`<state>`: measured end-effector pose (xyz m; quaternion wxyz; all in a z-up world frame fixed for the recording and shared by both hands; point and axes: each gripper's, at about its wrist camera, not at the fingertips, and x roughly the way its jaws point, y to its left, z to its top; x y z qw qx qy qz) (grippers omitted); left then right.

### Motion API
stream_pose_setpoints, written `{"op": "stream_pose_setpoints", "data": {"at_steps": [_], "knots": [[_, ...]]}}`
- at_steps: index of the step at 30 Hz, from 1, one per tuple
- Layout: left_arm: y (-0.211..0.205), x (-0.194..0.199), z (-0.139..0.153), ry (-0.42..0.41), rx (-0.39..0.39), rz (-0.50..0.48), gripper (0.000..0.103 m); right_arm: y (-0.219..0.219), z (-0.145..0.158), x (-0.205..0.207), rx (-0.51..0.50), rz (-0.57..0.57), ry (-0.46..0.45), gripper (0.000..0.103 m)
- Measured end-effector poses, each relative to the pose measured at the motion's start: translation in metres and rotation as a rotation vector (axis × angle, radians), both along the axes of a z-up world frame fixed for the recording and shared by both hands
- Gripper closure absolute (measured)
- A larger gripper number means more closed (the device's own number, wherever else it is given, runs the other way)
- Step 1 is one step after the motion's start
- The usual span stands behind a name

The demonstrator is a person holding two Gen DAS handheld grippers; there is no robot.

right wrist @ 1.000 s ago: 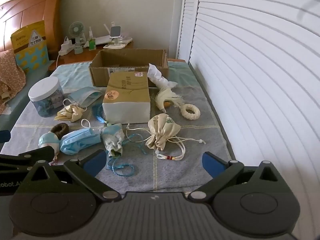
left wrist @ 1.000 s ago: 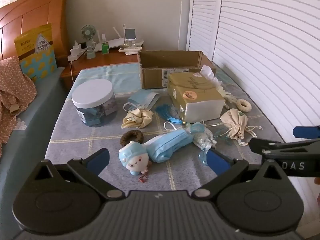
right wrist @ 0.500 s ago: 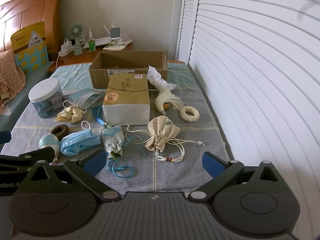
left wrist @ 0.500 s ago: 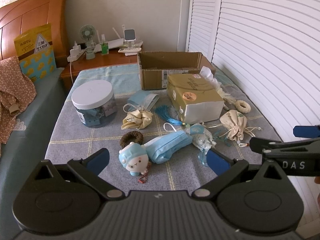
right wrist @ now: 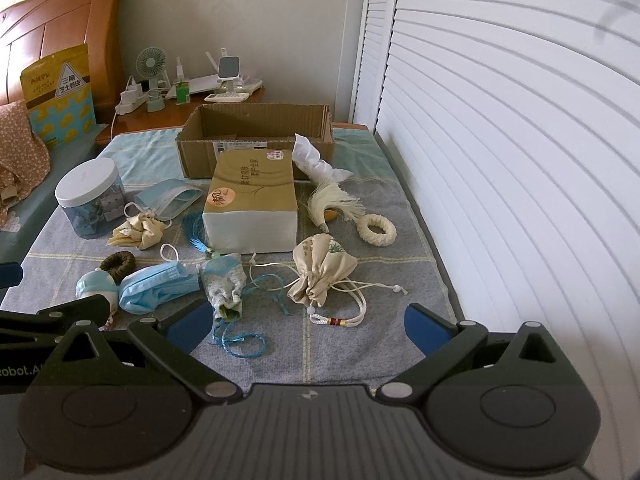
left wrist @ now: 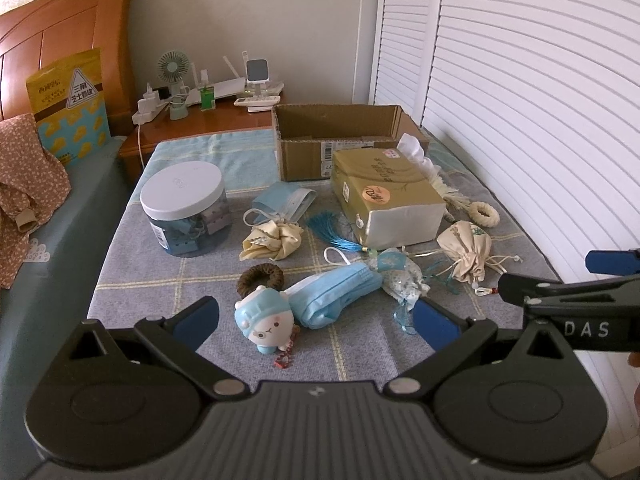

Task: Organize soft objects
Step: 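Move the right tool toward the cream drawstring pouch with green print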

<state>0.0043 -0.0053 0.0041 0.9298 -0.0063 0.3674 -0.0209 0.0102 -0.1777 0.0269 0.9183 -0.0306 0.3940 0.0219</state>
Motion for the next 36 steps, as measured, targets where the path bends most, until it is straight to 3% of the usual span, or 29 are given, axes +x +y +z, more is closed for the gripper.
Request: {"op": "stream_pose_setpoints", "data": {"at_steps": [18, 36], "knots": [[-0.001, 0.004, -0.002, -0.008, -0.001, -0.012, 0.000, -0.001, 0.000, 0.003, -0.002, 0.004, -0.003, 0.000], [0.010, 0.013, -0.013, -0.072, -0.002, -0.103, 0.000, 0.005, -0.012, 0.011, 0.004, 0.082, -0.062, 0.000]]}}
